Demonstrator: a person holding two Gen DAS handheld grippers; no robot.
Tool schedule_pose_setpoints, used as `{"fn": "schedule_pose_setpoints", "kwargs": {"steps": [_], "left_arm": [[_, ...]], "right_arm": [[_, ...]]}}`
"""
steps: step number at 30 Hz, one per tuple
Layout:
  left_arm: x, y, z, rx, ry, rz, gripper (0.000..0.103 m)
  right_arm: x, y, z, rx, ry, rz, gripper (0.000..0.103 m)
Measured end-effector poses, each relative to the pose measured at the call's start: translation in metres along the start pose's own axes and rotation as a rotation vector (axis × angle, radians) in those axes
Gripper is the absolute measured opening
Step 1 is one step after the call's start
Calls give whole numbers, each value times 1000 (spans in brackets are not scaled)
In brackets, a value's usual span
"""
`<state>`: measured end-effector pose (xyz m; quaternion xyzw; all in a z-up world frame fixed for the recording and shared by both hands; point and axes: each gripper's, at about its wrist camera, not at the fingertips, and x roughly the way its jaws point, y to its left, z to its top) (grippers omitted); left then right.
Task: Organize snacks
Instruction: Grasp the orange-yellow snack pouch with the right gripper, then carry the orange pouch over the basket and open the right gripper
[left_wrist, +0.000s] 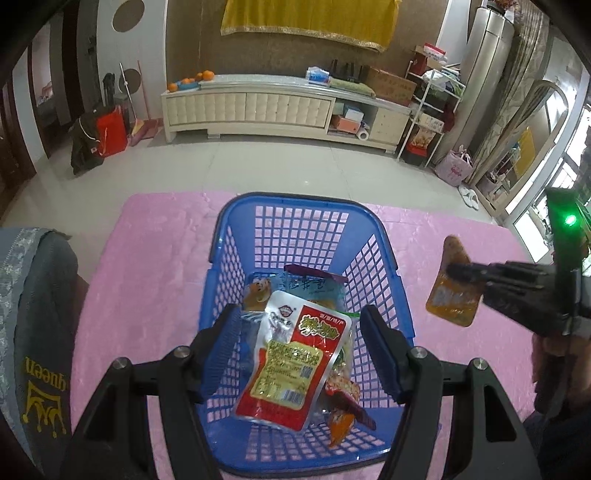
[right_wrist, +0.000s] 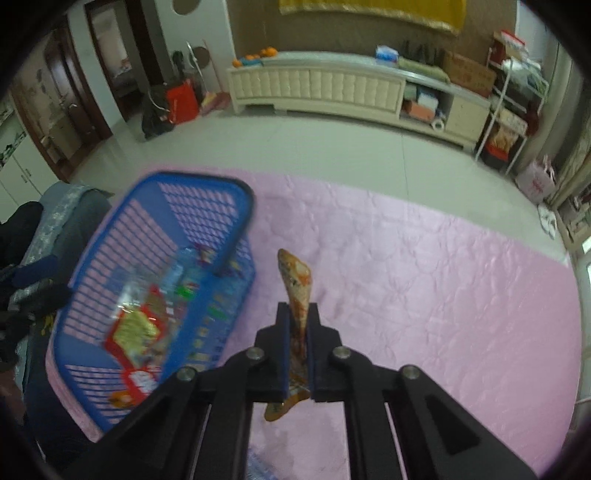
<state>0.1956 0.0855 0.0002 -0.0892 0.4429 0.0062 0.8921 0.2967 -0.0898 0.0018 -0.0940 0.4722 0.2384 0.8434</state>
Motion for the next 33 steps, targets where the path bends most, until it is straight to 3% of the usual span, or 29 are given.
{"fn": "schedule_pose_setpoints", "kwargs": {"steps": [12, 26, 33], "left_arm": [[-26, 16, -15, 11, -34, 32, 65], [-23, 42, -21, -18, -21, 60, 65], [-19, 46, -19, -37, -13, 55, 65]], "right_arm": [[-23, 51, 19, -86, -52, 44, 10], [22, 80, 31, -112, 14, 18, 11], [33, 93, 30, -160, 22, -58, 11]]}}
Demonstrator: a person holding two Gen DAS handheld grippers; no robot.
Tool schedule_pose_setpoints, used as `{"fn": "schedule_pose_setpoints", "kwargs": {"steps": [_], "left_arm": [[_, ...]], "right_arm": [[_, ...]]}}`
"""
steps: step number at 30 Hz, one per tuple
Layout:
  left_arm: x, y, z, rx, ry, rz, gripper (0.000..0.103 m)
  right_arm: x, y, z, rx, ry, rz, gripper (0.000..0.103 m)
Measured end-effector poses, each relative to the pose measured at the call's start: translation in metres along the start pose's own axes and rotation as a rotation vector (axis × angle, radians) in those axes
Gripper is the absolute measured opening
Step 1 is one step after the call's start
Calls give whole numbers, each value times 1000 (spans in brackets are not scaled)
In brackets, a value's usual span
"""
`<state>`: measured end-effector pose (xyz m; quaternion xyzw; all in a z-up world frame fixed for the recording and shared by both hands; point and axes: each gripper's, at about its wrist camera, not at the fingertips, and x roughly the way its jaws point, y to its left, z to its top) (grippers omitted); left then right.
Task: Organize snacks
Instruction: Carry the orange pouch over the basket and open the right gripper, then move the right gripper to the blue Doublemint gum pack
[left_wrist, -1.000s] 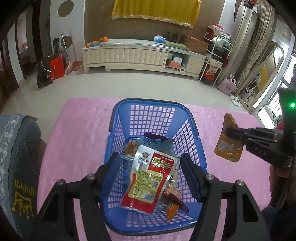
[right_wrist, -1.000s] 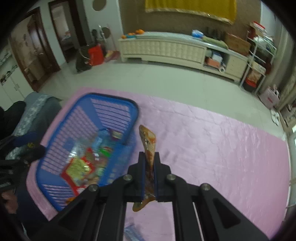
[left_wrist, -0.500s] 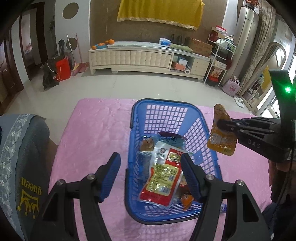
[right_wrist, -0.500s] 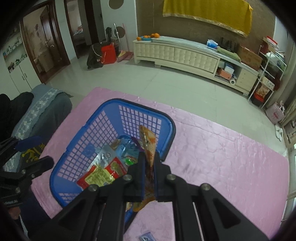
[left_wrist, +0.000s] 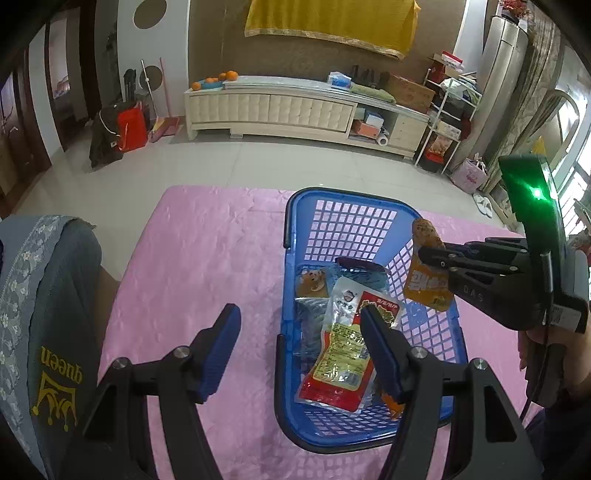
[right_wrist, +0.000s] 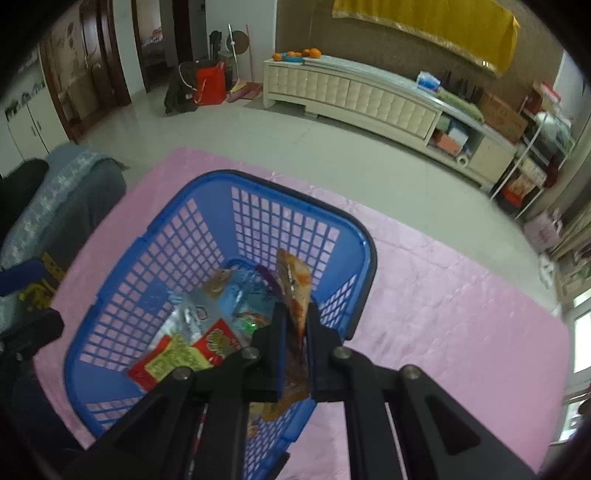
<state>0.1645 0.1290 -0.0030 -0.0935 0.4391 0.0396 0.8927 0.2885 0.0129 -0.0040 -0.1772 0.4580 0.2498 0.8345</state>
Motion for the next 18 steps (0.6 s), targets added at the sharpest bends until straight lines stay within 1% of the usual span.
{"fn": "schedule_pose_setpoints", "kwargs": {"steps": [2, 4, 5, 7, 8, 9, 11, 14, 18], "left_arm": [[1, 2, 0, -8, 3, 1, 65], [4, 3, -1, -18, 10, 6, 65], [5, 3, -1, -20, 13, 8, 65], [5, 2, -3, -23, 14, 17, 65], [4, 1, -5, -22, 13, 19, 65], [3, 2, -6, -22, 12, 18, 65], [1, 1, -8, -23, 8, 15, 65], [-4, 0, -11, -23, 4, 24, 65], [-12, -3, -14, -20, -13, 29, 65]], "right_arm": [[1, 2, 0, -1, 8, -11, 11], [2, 3, 0, -1, 11, -21, 16], [3, 3, 0, -4, 13, -28, 21], [4, 6, -1, -24, 8, -67, 31], [5, 8, -1, -36, 12, -73, 45], [6, 10, -3, -48, 20, -74, 62], [6, 11, -6, -49, 20, -70, 76], [0, 9, -10, -28, -7, -95, 80], [-16, 4, -14, 8, -31, -64, 82]]}}
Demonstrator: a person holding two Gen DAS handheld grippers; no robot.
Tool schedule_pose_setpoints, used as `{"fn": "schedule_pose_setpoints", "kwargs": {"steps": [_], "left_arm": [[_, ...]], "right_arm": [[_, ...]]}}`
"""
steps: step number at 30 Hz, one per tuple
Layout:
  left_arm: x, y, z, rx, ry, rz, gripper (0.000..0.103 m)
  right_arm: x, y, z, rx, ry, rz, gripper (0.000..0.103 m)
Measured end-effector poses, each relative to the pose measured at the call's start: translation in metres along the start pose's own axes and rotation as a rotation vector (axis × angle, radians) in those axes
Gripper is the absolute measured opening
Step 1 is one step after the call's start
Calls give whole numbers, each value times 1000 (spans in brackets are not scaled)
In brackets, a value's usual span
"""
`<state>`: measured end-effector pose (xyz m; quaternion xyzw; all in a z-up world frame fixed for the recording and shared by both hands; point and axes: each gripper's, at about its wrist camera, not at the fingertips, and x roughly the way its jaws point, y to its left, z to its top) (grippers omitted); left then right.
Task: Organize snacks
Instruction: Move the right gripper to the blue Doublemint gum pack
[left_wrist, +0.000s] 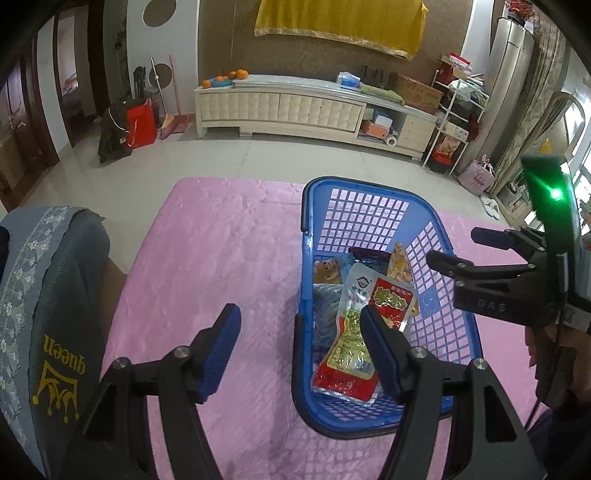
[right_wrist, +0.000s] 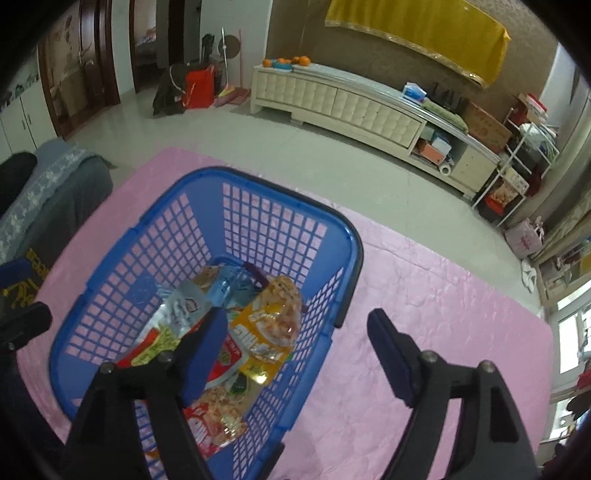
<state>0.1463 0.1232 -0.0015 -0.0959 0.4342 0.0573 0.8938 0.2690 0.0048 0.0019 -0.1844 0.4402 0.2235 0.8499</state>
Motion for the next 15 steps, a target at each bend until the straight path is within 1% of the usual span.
{"fn": "schedule_pose_setpoints", "kwargs": {"steps": [3, 6, 8, 9, 11, 13, 15], "left_arm": [[-7, -1, -5, -11, -15, 6, 71], [-18, -6, -11, -23, -51, -4, 72], [-27, -11, -16, -23, -83, 13, 76], [-31, -13, -19, -20, -105, 21, 77], [-39, -22, -24, 7, -135, 12, 77], [-44, -29, -26, 26, -150, 5, 77], [-50, -36, -29, 43, -159, 6, 77]], "right_arm": [[-20, 0, -6, 4, -30, 24, 83], [-39, -1, -15, 19, -59, 57, 83], [-51, -1, -21, 38, -83, 70, 84], [-59, -1, -26, 47, -100, 75, 84], [-70, -1, -32, 62, -128, 81, 84], [-86, -2, -41, 89, -187, 109, 85], [-101, -2, -49, 103, -227, 105, 90]]}}
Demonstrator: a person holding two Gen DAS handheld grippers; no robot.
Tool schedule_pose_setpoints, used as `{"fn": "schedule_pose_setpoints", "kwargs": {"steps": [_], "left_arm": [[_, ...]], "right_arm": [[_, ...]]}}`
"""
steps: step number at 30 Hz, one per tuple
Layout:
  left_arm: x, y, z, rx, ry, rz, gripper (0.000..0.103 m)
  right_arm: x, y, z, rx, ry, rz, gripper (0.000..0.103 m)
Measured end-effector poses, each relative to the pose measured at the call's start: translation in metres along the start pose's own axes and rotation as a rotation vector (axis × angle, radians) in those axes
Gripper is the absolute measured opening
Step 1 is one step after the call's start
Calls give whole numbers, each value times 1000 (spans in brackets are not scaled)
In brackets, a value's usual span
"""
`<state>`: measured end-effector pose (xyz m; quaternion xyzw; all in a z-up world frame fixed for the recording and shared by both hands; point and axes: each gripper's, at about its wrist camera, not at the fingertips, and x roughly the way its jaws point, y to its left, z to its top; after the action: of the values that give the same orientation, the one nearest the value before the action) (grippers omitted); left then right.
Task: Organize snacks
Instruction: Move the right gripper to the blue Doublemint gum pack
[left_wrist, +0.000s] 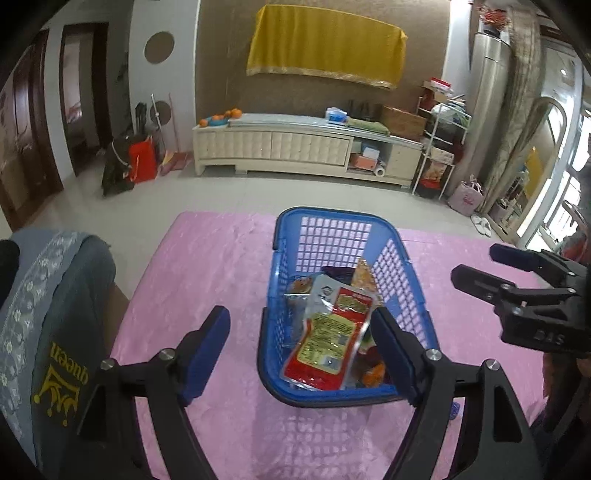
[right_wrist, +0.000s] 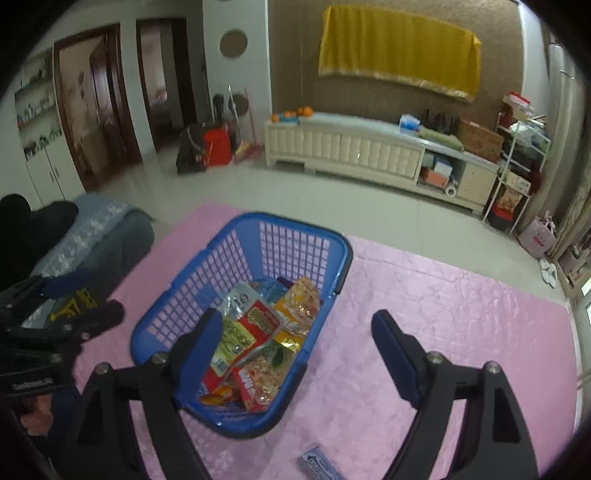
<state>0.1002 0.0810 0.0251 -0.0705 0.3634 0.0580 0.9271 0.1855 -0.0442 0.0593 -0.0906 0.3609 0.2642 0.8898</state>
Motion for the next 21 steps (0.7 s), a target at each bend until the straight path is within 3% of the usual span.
{"fn": "schedule_pose_setpoints", "kwargs": {"steps": [5, 9, 12, 15, 21], "left_arm": [[-25, -15, -6, 38, -90, -22, 77], [-42, -29, -17, 57, -135, -59, 85], [-51, -39, -29, 85, -161, -52, 89], [-55, -48, -40, 95, -178, -44, 103], [-55, -62, -66, 115, -183, -4, 103]], "right_arm": [[-27, 3, -12, 1, -50, -14, 94], [-46, -1, -24, 21, -80, -6, 99], [-61, -7, -34, 30, -114, -32, 103], [-68, -8, -47, 25, -103, -58, 103], [-73, -15, -80, 42, -91, -85, 103]]}}
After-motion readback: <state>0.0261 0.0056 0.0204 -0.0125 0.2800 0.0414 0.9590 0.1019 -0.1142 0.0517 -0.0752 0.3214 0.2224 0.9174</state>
